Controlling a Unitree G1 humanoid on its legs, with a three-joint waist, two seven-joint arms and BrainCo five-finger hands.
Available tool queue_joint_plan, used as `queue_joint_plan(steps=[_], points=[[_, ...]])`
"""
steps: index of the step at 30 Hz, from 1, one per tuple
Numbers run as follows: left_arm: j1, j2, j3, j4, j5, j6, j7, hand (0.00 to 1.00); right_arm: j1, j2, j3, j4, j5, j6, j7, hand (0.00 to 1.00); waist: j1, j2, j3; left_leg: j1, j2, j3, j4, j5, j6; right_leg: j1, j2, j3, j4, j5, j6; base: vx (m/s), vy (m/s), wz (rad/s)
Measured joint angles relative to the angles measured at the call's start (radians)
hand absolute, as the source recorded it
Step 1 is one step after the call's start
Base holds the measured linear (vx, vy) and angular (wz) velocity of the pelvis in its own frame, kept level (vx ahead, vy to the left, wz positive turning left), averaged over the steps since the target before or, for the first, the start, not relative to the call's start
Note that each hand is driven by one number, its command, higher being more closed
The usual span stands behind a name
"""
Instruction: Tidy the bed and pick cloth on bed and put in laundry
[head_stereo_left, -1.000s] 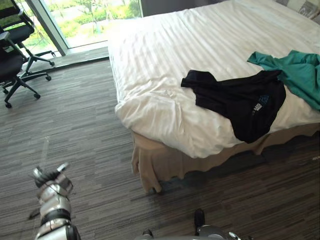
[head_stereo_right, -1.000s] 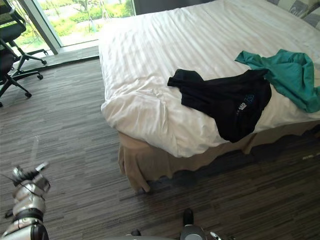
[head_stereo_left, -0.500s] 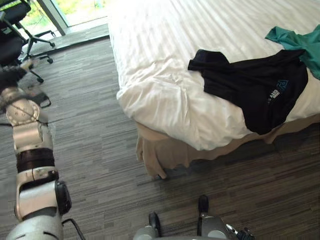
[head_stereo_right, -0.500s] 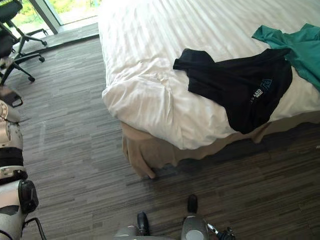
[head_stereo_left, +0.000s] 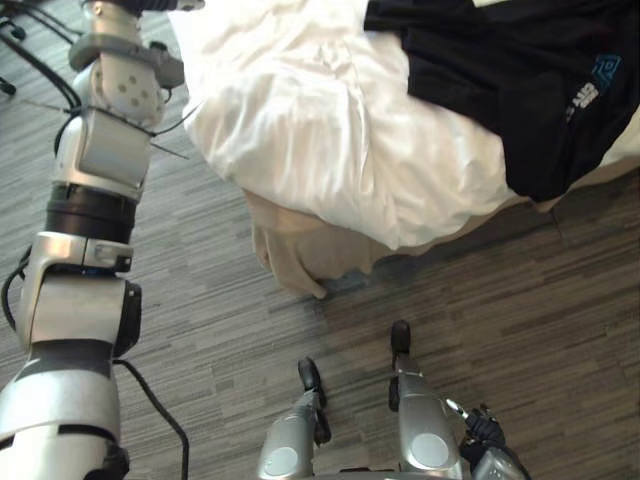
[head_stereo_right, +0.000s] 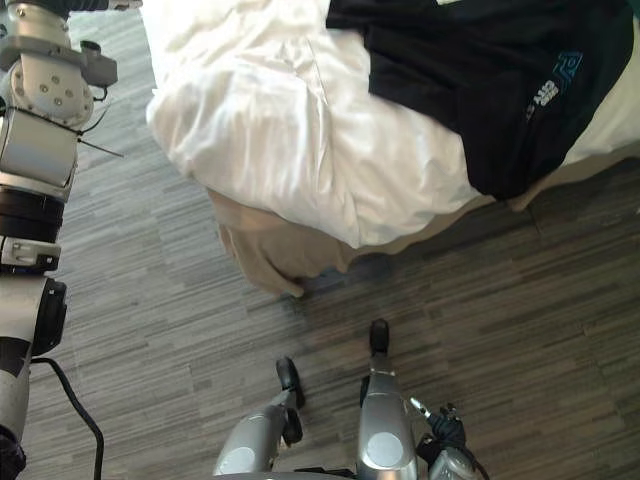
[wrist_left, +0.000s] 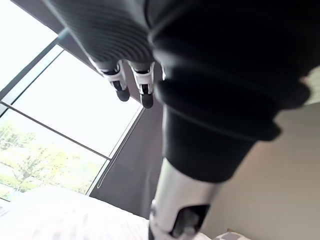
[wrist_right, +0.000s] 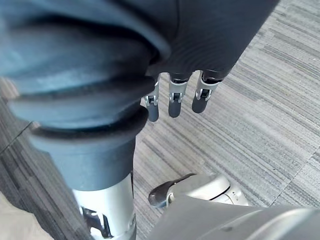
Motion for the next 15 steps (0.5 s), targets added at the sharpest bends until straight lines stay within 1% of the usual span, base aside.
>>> queue_joint_plan(steps=[1, 3, 6, 8, 9, 10, 11, 13, 14, 15], points=[[-0.024, -0.003, -0.004, 0.019, 0.011, 0.005, -0.010, 0.00, -0.006, 0.000, 0.001, -0.008, 0.000, -0.003, 0.000, 0.00, -0.002, -0.002, 0.006, -0.013, -0.002, 0.003, 0.001, 0.000, 0.000, -0.013, -0.001, 0.004, -0.003, 0.007, 0.003, 0.01, 0.006, -0.07], [-0.066, -0.003, -0.004, 0.041, 0.032, 0.016, -0.011, 0.00, -0.021, 0.014, 0.002, -0.021, 0.001, -0.013, -0.001, 0.00, -0.002, -0.014, 0.038, -0.019, -0.003, 0.012, 0.006, 0.000, 0.000, -0.016, 0.000, 0.015, -0.021, 0.024, 0.001, 0.01, 0.007, -0.12], [-0.097, -0.002, -0.018, 0.065, 0.054, 0.020, -0.013, 0.00, -0.033, 0.018, 0.004, -0.028, 0.004, -0.020, -0.004, 0.00, -0.001, -0.022, 0.076, -0.041, -0.004, 0.020, 0.019, 0.000, 0.000, -0.022, 0.000, 0.024, -0.049, 0.045, -0.002, -0.01, -0.001, -0.07], [-0.099, -0.002, -0.045, 0.066, 0.070, 0.025, -0.020, 0.00, -0.033, 0.018, 0.006, -0.030, 0.012, -0.021, -0.004, 0.00, -0.001, -0.024, 0.085, -0.057, -0.004, 0.020, 0.022, -0.001, 0.000, -0.028, 0.001, 0.025, -0.070, 0.060, 0.001, 0.00, -0.005, -0.02], [-0.100, -0.002, -0.063, 0.074, 0.085, 0.026, -0.034, 0.00, -0.033, 0.019, 0.009, -0.033, 0.012, -0.022, -0.005, 0.00, -0.001, -0.027, 0.088, -0.070, -0.004, 0.022, 0.024, -0.001, 0.000, -0.042, 0.002, 0.028, -0.073, 0.064, -0.002, 0.00, -0.011, -0.04], [-0.106, -0.002, -0.089, 0.097, 0.094, 0.026, -0.040, 1.00, -0.034, 0.020, 0.010, -0.037, 0.013, -0.022, -0.006, 0.00, -0.005, -0.028, 0.090, -0.080, -0.004, 0.022, 0.026, -0.001, 0.000, -0.048, 0.003, 0.028, -0.080, 0.070, -0.004, 0.01, -0.009, -0.05], [-0.106, -0.002, -0.098, 0.109, 0.109, 0.026, -0.051, 1.00, -0.034, 0.022, 0.010, -0.038, 0.013, -0.023, -0.008, 0.00, -0.006, -0.029, 0.090, -0.083, -0.004, 0.023, 0.027, -0.001, 0.000, -0.048, 0.003, 0.029, -0.086, 0.075, -0.002, 0.02, -0.005, -0.05], [-0.107, -0.001, -0.153, 0.145, 0.131, 0.026, -0.080, 1.00, -0.034, 0.025, 0.011, -0.038, 0.016, -0.024, -0.019, 0.00, -0.011, -0.030, 0.091, -0.084, -0.002, 0.025, 0.027, -0.001, 0.000, -0.049, 0.005, 0.033, -0.090, 0.078, -0.002, 0.02, -0.003, -0.06], [-0.106, 0.001, -0.183, 0.149, 0.149, 0.013, -0.134, 1.00, -0.033, 0.027, 0.011, -0.040, 0.033, -0.024, -0.018, 0.00, -0.012, -0.030, 0.091, -0.084, -0.001, 0.028, 0.027, -0.001, 0.001, -0.049, 0.007, 0.034, -0.090, 0.078, -0.002, 0.00, 0.000, 0.00], [-0.106, 0.003, -0.200, 0.149, 0.150, 0.006, -0.152, 1.00, -0.033, 0.027, 0.011, -0.043, 0.034, -0.024, -0.018, 0.00, -0.012, -0.030, 0.091, -0.084, -0.001, 0.029, 0.027, -0.002, 0.001, -0.050, 0.007, 0.034, -0.090, 0.078, -0.002, 0.02, 0.001, -0.03]])
